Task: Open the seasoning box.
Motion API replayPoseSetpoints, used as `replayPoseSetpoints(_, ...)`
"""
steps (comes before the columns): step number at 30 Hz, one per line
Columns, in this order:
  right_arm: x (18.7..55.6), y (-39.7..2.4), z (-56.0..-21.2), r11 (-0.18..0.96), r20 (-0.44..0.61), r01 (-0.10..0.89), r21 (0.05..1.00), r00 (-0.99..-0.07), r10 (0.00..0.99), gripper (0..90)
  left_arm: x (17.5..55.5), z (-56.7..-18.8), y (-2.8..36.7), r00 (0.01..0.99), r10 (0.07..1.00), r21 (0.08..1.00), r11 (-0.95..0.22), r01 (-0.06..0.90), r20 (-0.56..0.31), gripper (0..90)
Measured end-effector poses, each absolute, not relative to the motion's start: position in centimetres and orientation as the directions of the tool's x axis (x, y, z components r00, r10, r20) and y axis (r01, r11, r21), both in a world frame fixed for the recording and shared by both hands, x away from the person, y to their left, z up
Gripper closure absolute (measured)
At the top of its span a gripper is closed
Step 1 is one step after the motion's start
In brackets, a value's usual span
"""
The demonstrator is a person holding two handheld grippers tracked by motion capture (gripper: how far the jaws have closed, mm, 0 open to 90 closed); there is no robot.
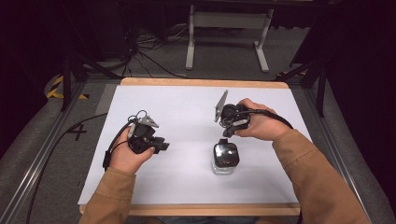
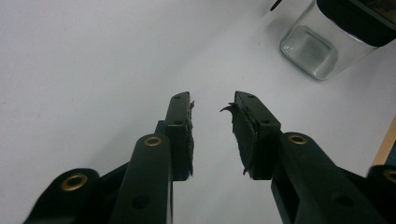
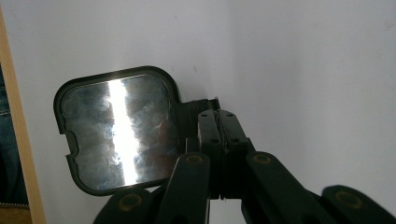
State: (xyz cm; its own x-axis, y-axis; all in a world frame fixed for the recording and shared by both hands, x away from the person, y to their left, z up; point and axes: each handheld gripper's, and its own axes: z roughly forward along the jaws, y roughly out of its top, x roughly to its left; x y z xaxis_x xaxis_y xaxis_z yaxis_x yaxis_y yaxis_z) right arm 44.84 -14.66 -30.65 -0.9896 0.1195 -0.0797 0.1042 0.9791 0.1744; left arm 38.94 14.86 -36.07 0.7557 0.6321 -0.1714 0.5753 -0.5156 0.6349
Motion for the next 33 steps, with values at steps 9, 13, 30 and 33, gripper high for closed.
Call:
replayPoseSetpoints(9, 45.1, -14.2, -31.5, 0.98, -0.046, 0.101, 0.17, -0.993, 0.11, 90.0, 38.8, -36.1, 14.1, 0.769, 0.614, 0.63, -0.53, 0.567, -0.176, 68.0)
replayPoseSetpoints(13, 45.3, -14.4, -31.6, 0.979, -0.043, 0.109, 0.175, -0.992, 0.118, 90.0, 38.8, -36.2, 14.0, 0.773, 0.611, 0.627, -0.537, 0.565, -0.173, 68.0)
replayPoseSetpoints(30, 45.6, -14.3, -31.6, 0.981, -0.03, 0.131, 0.141, -0.99, 0.137, 90.0, 38.6, -36.4, 12.8, 0.792, 0.587, 0.621, -0.562, 0.547, -0.167, 67.9)
replayPoseSetpoints(33, 45.7, -14.1, -31.7, 0.983, -0.025, 0.128, 0.135, -0.991, 0.133, 90.0, 38.6, -36.4, 12.6, 0.791, 0.587, 0.624, -0.558, 0.548, -0.17, 67.9)
